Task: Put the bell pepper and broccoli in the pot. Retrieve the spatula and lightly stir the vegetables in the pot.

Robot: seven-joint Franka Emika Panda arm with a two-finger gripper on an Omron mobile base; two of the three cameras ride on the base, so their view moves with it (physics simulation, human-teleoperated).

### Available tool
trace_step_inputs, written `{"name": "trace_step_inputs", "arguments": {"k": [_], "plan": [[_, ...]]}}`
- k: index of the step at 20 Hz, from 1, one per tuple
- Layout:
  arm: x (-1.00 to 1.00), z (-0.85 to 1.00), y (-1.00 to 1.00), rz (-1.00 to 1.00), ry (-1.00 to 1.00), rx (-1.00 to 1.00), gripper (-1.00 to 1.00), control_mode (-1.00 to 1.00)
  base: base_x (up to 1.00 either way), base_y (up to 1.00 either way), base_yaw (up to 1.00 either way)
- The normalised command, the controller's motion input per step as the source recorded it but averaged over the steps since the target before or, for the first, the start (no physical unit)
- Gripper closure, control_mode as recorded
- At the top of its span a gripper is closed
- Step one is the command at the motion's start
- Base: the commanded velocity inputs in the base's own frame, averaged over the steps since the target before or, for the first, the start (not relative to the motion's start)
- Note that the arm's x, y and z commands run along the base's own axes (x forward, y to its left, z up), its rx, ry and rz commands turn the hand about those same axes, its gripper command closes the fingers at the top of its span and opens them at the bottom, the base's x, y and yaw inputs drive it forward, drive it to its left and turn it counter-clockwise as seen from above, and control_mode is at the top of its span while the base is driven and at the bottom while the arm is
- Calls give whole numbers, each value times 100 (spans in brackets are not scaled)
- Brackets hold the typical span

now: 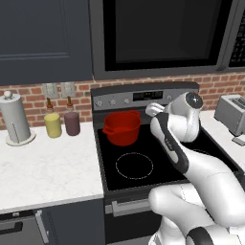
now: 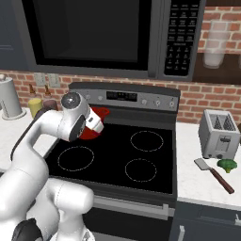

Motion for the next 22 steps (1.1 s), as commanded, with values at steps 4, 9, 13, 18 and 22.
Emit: {"name": "trace_step_inputs", "arguments": {"k": [4,9,13,18,22], "plan": [[41,28,33,3,-4,0,100,-100,0,0,0],[31,20,24,3,-1,0,100,-100,0,0,0],[26,0,28,3,0,-2,100,-100,0,0,0],[15,-8,32,4,-2,-9,100,-100,0,0,0],[24,-26,22,3,-3,-14,100,-100,0,0,0]]}}
